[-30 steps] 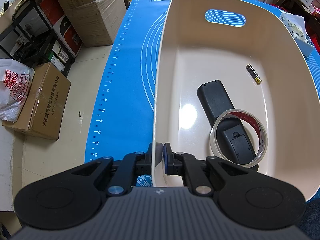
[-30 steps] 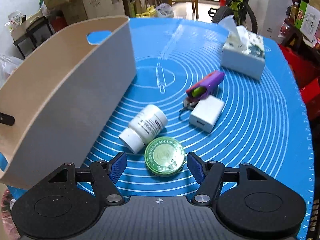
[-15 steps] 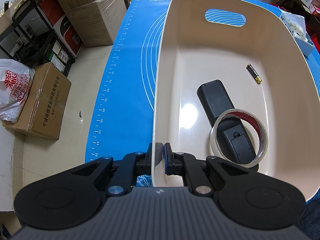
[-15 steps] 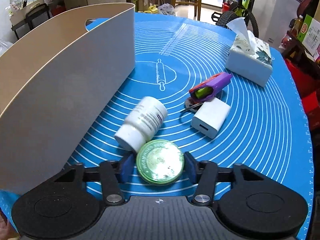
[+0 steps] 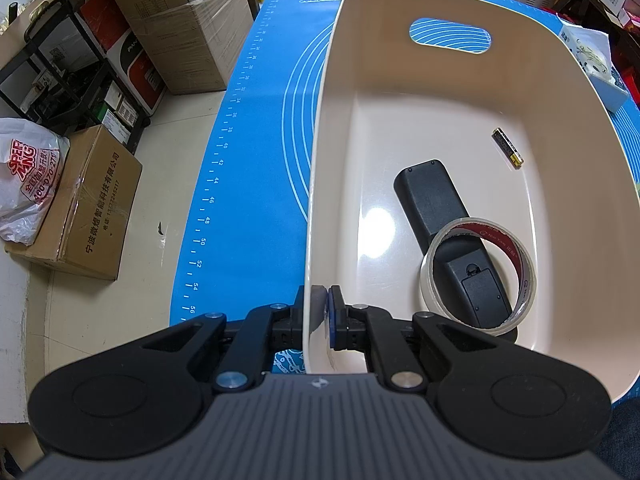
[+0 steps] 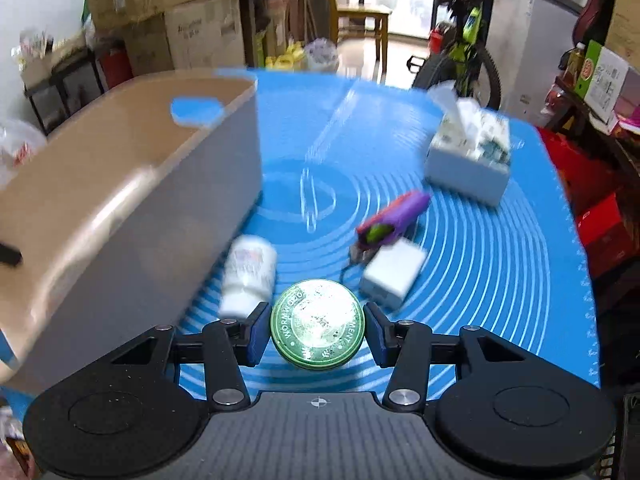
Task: Organize rigid objects
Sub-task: 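Carry the green tin into the bin and release it inside the tape roll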
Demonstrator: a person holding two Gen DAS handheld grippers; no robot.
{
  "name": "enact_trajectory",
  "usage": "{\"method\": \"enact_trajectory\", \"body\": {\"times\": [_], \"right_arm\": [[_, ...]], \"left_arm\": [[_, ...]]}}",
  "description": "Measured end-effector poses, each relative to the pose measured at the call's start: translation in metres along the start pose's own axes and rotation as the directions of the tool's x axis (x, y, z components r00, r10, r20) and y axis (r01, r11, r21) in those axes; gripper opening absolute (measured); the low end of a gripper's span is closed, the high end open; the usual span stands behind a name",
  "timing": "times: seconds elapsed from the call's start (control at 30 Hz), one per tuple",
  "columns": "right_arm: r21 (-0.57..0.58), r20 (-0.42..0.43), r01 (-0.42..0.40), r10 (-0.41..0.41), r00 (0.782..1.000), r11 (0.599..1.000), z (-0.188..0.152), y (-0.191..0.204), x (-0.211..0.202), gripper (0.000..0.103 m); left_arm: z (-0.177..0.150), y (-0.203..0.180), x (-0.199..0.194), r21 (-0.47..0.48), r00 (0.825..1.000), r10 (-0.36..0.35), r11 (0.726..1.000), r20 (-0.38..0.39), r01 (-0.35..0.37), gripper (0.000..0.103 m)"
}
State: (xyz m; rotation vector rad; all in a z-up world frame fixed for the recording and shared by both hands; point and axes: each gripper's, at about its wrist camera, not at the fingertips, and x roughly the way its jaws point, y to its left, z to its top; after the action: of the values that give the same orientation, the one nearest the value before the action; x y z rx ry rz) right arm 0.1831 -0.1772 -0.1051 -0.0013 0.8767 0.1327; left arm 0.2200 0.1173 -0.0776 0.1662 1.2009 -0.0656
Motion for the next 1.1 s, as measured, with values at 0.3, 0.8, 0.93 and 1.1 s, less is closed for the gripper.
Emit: {"method": "enact_trajectory", "body": {"times": [0.3, 0.8, 0.93, 1.1], "right_arm": [[0.018, 0.183, -0.081, 0.076, 0.98, 0.997, 0.043, 0.022, -0.051, 0.054], [-0.225, 0.077, -0.188, 0.209, 0.975, 0.956, 0.059, 0.129, -0.027, 0.054], [-0.264, -0.009, -0.195, 0.199, 0.98, 0.945, 0.053, 0.149, -0.011, 0.054], [-0.328, -0.123, -0.202, 0.17, 0.978, 0.923, 0.042, 0.168, 0.006, 0.055]], "left_arm": [[0.0, 0.0, 0.0, 0.001, 1.0, 0.0, 1.0, -0.001, 0.0, 0.01], [0.001, 0.003, -0.001, 0.002, 1.0, -0.003, 1.0, -0.001, 0.003, 0.01], [0.001, 0.002, -0.001, -0.001, 1.0, -0.003, 1.0, -0.001, 0.003, 0.01], [0.0, 0.001, 0.0, 0.002, 1.0, -0.001, 1.0, 0.001, 0.001, 0.01]]}}
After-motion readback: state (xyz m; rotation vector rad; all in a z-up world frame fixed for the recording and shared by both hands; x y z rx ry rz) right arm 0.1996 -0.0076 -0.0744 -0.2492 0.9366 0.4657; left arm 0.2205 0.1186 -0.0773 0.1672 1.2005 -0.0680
